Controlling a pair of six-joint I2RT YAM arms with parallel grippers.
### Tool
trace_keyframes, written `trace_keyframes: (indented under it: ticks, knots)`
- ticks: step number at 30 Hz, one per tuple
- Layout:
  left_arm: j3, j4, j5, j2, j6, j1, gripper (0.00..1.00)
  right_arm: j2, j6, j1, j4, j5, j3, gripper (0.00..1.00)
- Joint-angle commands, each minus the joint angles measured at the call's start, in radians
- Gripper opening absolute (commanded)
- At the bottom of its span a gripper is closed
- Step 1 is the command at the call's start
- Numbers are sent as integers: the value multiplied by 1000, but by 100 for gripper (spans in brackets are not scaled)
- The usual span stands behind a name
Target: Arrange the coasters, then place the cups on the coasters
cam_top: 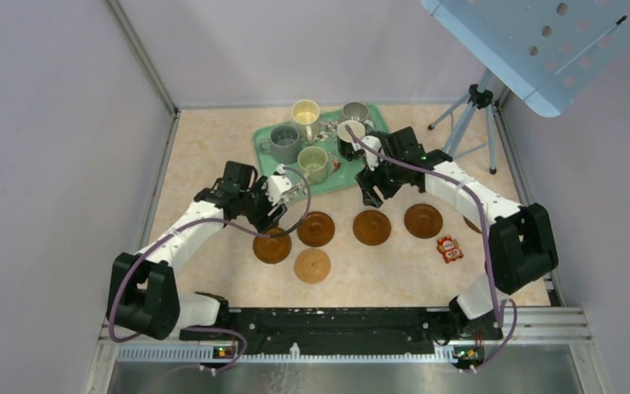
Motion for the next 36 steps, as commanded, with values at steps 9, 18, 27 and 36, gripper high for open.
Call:
trace_keyframes:
  ticks: [9, 18, 27, 36]
  knots:
    - [-177, 112, -102, 64, 0, 86, 72, -102, 9, -152, -13, -139, -94, 69]
    - [-140, 174, -166, 161, -15, 140, 53, -175, 17, -289, 52, -189, -189, 68]
    - [-78, 154, -159, 199, 6, 181, 49, -198, 27, -299, 82, -206, -224, 68]
    - [41, -30, -40, 35, 29, 180, 75, -204, 34, -298, 89, -215, -225, 68]
